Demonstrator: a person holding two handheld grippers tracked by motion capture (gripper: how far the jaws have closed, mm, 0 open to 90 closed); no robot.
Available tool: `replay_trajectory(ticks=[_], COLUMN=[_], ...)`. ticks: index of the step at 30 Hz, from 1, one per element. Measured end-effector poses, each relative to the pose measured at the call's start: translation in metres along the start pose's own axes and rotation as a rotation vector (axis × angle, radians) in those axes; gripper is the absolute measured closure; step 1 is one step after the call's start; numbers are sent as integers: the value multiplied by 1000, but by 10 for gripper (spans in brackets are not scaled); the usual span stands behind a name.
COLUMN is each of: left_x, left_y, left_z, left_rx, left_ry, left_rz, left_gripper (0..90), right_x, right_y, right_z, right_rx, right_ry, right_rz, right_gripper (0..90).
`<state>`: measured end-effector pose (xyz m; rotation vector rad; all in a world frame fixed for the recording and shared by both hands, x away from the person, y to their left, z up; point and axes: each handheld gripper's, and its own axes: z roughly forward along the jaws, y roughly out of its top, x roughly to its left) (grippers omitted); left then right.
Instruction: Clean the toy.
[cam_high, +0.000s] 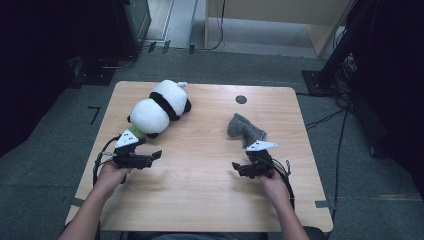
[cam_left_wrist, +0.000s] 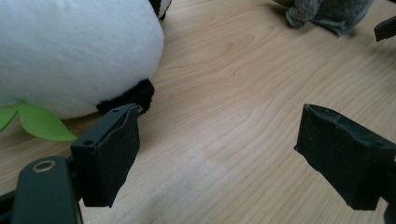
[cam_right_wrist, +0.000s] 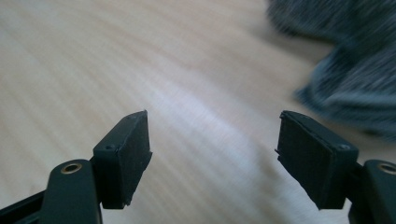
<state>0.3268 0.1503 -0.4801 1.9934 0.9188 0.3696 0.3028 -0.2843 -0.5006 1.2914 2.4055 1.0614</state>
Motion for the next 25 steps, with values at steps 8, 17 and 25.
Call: replay_trajectory(ticks=[8, 17, 25], left_x=[4, 4, 5], left_y=[-17, -24, -26], left_z=[11, 18, 20], left_rx=[94, 181, 190], left_ry=[-20, -48, -50], left_rz=[39, 28, 34], left_gripper=[139, 141, 143], right_x=[-3, -7, -8], right_y=[-17, -24, -27], right_z=[4, 5, 6], right_rx=[-1, -39, -63], right_ry=[-22, -32, -30], right_rz=[-112, -140, -128], right_gripper=[249, 149, 130])
